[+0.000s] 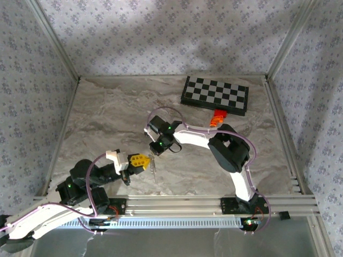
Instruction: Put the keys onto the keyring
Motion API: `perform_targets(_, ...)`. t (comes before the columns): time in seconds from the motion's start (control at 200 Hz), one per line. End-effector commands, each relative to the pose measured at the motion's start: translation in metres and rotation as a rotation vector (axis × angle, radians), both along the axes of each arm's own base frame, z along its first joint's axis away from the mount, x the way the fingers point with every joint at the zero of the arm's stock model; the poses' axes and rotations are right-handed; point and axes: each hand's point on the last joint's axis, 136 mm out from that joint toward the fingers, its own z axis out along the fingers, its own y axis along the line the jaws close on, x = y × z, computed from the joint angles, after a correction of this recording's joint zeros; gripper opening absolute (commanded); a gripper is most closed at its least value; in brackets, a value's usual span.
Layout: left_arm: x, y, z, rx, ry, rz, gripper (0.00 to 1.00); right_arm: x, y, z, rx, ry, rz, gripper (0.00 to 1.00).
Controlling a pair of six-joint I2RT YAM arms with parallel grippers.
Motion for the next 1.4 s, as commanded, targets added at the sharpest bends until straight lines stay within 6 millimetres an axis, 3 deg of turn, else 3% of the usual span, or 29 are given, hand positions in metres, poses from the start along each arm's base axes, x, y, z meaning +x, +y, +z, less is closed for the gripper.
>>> perform_targets(0.0, 0.000, 0.005, 0.011, -0.038, -0.025, 0.013, 0.00, -0.001, 0.000, -0.005, -0.033, 0.002, 0.016, 0.15)
perform_targets(0.215, -0.001, 0.006, 0.013, -0.042, -0.030, 0.014, 0.00, 0.000, 0.001, -0.006, -0.038, 0.000, 0.019, 0.12)
perform_targets(0.41, -0.001, 0.007, 0.013, -0.043, -0.033, 0.015, 0.00, -0.003, 0.001, -0.003, -0.027, 0.006, 0.032, 0.02)
perform_targets(0.55, -0.001, 0.007, 0.015, -0.045, -0.037, 0.019, 0.00, -0.001, -0.008, 0.000, -0.031, 0.011, 0.025, 0.00)
perform_targets(0.775, 0.002, 0.007, 0.015, -0.041, -0.045, 0.034, 0.00, -0.002, -0.041, 0.015, -0.107, -0.027, 0.018, 0.00)
perform_targets(1.129, 0.003, 0.006, 0.013, -0.031, -0.046, 0.037, 0.00, -0.042, -0.118, -0.001, -0.373, 0.039, 0.020, 0.00)
perform_targets(1.394, 0.003, 0.005, 0.010, -0.028, -0.048, 0.030, 0.00, -0.060, -0.138, -0.005, -0.423, 0.069, -0.018, 0.00)
